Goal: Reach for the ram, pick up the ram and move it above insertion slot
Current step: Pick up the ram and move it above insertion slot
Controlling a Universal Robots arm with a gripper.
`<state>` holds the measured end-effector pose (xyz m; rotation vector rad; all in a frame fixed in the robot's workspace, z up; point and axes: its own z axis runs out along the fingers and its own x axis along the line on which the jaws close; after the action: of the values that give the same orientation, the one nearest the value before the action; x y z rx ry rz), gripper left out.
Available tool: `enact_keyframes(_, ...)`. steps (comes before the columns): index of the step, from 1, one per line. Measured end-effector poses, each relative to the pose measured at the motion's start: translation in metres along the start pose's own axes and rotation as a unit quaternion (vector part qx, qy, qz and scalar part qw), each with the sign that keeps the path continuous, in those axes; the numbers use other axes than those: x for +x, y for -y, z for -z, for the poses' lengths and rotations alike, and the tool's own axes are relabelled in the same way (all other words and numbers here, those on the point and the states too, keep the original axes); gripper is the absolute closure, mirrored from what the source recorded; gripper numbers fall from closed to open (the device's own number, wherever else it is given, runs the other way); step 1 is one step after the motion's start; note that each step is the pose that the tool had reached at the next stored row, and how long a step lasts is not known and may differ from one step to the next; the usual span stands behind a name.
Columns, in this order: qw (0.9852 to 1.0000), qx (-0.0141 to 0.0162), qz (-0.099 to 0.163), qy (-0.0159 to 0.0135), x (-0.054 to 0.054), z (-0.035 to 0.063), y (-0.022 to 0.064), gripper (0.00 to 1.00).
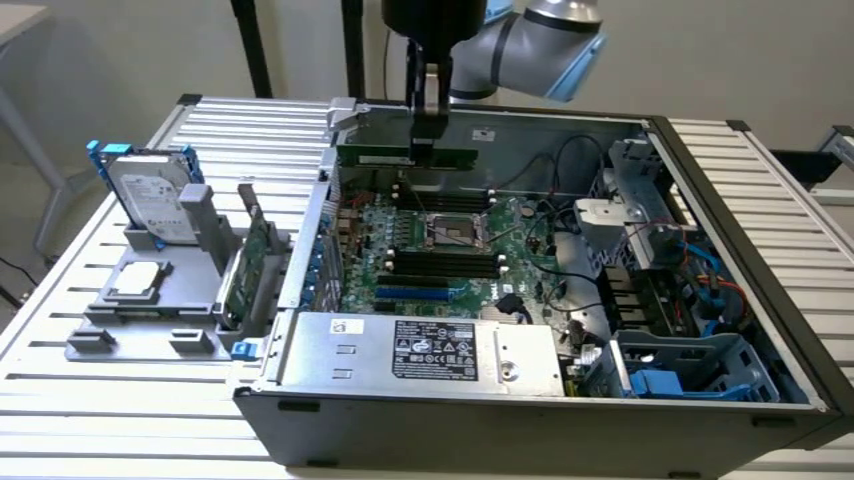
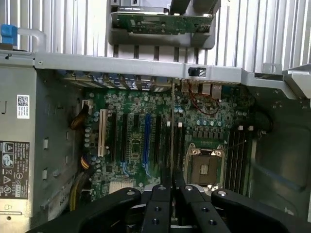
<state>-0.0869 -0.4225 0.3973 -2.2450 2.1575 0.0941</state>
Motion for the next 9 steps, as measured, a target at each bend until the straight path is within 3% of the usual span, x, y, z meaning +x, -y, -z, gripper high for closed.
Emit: enact_keyframes(9,1.0,-0.002,0.0,0.0001,-0.023,-0.0073,0.0172,0.87)
